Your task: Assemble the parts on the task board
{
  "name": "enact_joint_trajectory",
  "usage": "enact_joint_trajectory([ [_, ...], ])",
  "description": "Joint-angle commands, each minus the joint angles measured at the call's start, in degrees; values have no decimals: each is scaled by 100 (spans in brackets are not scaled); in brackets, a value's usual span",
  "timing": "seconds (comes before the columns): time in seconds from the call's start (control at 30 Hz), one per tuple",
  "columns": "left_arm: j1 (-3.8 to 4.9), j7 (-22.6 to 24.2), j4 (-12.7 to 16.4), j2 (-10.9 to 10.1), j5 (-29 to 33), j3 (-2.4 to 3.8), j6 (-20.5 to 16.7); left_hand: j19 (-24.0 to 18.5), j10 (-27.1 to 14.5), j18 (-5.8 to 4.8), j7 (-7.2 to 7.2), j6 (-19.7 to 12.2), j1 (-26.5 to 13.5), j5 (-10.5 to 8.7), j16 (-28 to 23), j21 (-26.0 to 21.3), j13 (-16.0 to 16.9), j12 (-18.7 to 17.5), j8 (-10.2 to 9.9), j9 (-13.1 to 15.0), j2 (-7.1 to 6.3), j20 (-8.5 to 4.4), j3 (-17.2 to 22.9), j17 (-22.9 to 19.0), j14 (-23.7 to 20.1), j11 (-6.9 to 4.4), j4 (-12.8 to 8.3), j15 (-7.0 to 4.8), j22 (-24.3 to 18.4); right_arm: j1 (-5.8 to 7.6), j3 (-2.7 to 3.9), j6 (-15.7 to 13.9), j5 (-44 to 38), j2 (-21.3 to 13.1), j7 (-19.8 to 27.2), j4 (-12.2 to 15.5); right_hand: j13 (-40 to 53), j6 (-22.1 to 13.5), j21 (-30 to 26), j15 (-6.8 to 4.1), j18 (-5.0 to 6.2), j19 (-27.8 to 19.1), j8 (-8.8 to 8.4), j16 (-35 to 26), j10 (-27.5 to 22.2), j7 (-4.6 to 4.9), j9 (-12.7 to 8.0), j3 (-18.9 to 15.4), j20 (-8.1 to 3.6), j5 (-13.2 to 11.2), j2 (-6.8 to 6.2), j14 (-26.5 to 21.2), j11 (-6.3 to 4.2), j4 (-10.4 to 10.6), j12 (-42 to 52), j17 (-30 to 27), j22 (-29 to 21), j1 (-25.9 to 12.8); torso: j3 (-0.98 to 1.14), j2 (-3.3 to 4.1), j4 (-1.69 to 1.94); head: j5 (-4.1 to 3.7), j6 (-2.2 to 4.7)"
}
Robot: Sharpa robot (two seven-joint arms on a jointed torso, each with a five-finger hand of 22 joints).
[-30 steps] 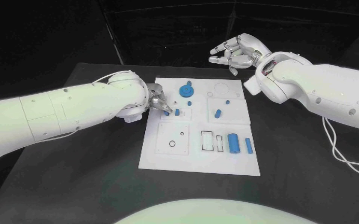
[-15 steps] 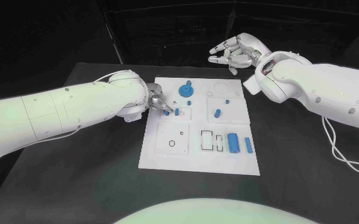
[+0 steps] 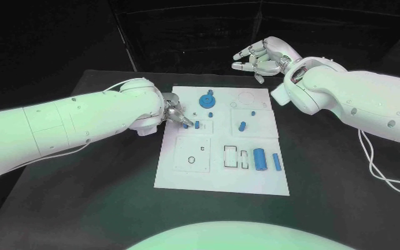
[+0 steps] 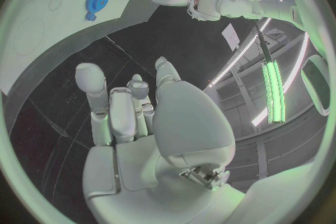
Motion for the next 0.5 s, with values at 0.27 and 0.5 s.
enact_joint_trajectory([
  [0.27, 4, 152, 142, -89, 112, 5, -388, 25, 37, -53, -11, 52, 64, 2, 18, 13, 17, 39, 29, -9, 58, -32, -128, 1510, 594, -31, 31, -51, 51, 10, 3, -20, -8, 11, 47, -2, -5, -54, -34, -18, 68, 0, 34, -29, -30, 0, -3, -24, 15, 37, 74, 92, 5, -4, 8, -3, -5, 5, 0, -1, 0, -9, 9],
  [0.5, 4, 245, 193, -163, 145, 10, -550, 29, 39, -55, -14, 52, 84, 1, 18, 17, 15, 42, 39, -15, 77, -35, -272, 1510, 594, -33, 93, -54, 61, 9, 3, -12, -8, 35, 53, -23, -9, -57, -37, -18, 68, 0, 34, -31, -34, 1, -3, -33, 15, 36, 75, 91, 6, 1, 6, -5, -8, 5, 0, 1, -1, -18, 17],
])
